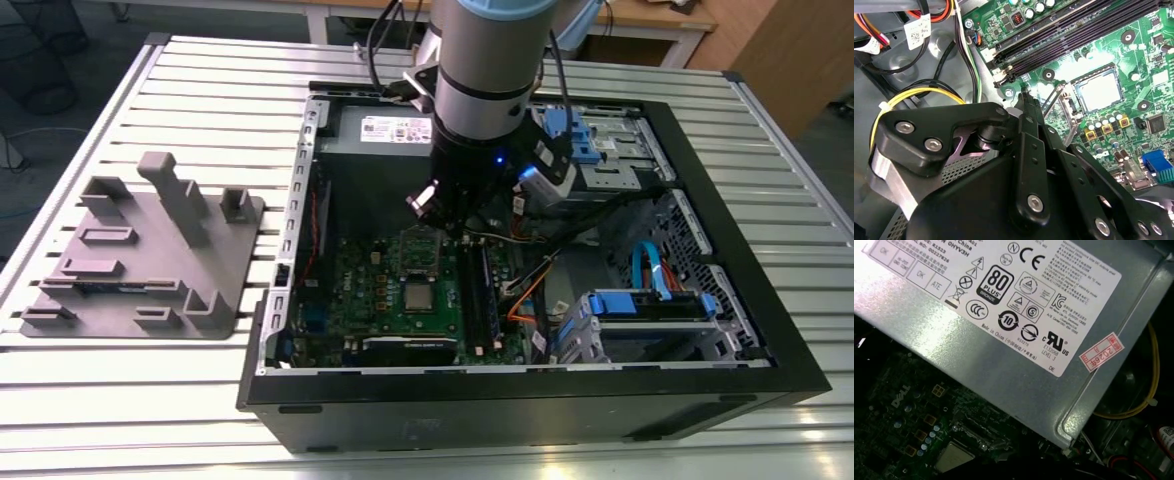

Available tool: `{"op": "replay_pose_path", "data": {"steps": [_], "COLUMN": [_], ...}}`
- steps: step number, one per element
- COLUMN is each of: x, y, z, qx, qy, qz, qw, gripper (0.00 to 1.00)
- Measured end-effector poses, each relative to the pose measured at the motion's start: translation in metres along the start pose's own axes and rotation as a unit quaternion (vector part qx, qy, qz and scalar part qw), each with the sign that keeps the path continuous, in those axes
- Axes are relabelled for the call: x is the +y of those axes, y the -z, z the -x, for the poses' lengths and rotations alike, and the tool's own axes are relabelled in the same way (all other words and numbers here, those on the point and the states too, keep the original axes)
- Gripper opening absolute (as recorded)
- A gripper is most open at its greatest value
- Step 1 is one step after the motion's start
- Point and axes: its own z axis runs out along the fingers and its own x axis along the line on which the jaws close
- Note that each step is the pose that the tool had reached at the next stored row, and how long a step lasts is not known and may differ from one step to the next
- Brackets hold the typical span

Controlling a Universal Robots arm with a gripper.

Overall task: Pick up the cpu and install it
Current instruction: 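Close the cpu cover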

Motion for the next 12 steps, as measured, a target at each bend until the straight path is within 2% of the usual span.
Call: {"op": "replay_pose_path", "data": {"steps": [12], "x": [-0.0005], "y": [0.0002], "z": [-0.0003], "qx": [0.0003], "qy": [0.007], "qz": [0.0001], "qw": [0.99998], "gripper": [0.11]}}
